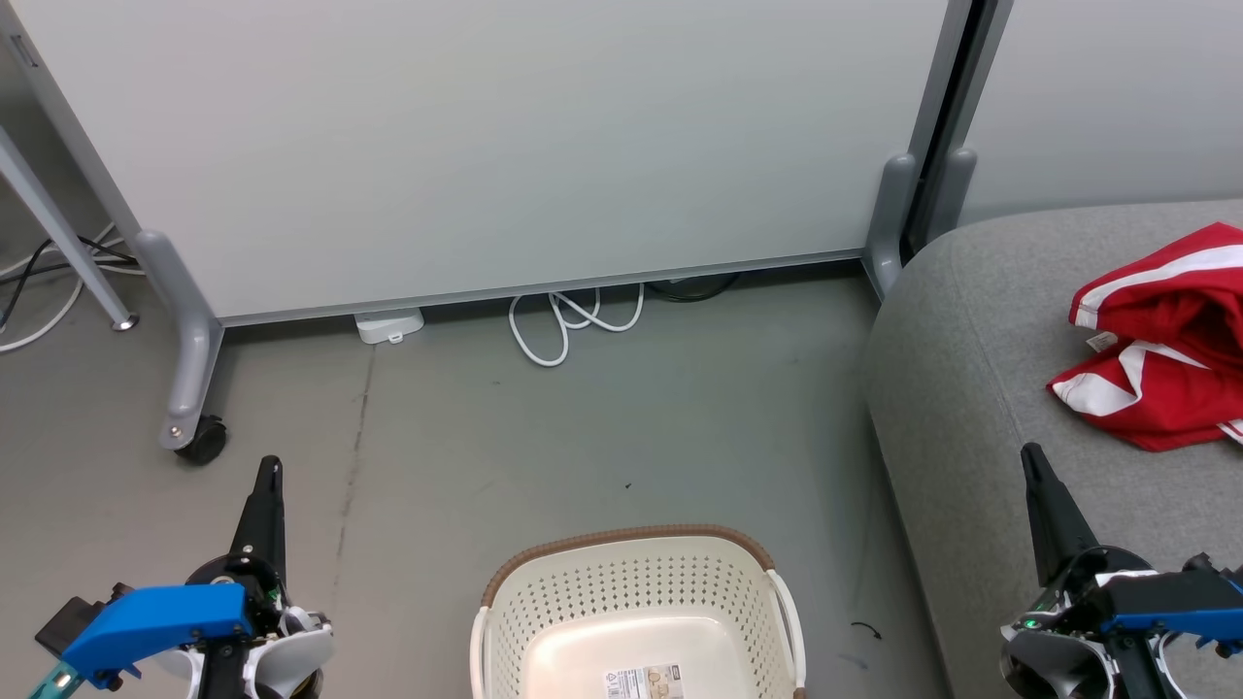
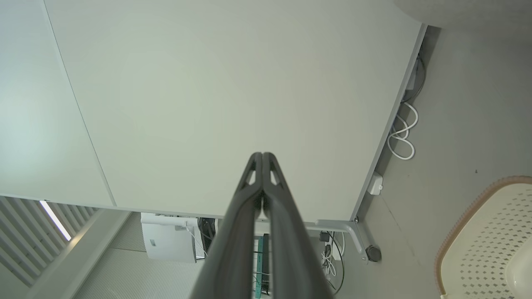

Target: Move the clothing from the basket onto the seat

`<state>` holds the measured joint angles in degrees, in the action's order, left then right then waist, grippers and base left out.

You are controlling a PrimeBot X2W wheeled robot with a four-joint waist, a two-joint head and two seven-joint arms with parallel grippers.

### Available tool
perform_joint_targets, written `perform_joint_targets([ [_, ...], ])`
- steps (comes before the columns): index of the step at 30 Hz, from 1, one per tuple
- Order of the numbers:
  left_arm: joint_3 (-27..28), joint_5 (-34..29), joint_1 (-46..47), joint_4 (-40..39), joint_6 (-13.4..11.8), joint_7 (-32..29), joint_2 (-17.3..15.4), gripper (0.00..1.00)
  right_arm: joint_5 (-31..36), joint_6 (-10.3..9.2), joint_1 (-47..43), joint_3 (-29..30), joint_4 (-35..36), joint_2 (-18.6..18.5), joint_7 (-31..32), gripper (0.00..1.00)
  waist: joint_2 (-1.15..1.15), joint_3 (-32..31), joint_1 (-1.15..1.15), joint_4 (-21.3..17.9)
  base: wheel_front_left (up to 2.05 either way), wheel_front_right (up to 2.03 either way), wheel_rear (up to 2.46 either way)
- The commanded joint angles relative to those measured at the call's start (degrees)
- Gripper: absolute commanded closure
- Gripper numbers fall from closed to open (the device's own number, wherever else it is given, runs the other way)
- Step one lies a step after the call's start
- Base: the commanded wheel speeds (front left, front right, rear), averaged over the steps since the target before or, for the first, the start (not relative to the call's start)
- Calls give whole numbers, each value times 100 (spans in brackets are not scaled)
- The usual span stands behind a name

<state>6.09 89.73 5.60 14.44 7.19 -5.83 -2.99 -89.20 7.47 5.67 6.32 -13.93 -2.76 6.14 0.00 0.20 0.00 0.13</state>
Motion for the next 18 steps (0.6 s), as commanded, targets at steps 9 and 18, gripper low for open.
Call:
perform_joint_targets([
  [9,69,268,94,-55,54,-99,19,100,-330,4,96,30,-16,-21,48,100,0,-2,0,-13,0,0,0],
  [18,67,270,91,-53,54,-97,17,100,-328,4,86,29,-15,-20,48,100,0,-2,0,-13,0,0,0],
])
